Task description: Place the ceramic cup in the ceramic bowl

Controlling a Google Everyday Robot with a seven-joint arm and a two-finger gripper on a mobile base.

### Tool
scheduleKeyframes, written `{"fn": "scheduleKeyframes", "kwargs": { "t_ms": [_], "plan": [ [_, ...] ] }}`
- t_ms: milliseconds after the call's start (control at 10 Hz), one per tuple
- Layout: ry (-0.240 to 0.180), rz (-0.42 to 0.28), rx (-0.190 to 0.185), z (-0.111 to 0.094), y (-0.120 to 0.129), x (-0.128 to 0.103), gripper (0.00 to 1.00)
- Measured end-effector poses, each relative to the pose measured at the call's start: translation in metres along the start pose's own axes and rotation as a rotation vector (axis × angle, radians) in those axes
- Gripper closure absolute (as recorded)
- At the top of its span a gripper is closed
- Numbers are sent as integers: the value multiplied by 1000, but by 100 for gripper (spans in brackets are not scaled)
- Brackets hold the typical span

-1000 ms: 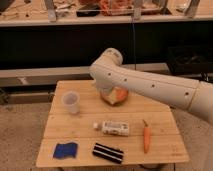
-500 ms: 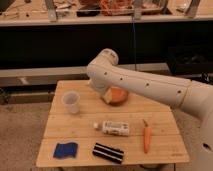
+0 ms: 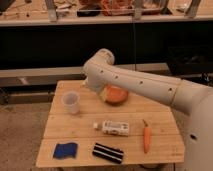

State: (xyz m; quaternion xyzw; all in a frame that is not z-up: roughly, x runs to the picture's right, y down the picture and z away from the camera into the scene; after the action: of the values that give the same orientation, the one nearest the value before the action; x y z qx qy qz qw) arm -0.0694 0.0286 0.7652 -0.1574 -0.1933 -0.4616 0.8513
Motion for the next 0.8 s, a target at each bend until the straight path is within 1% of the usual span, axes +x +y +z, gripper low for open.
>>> {"fn": "scheduleKeyframes", "kwargs": {
  "t_ms": [100, 300, 600, 800],
  "plan": [
    [-14, -24, 1, 5, -10, -5, 20],
    [-31, -57, -6, 12, -13, -4, 20],
    [-64, -118, -20, 30, -30, -12, 20],
    [-81, -150, -30, 40, -32, -11, 20]
  ]
}}
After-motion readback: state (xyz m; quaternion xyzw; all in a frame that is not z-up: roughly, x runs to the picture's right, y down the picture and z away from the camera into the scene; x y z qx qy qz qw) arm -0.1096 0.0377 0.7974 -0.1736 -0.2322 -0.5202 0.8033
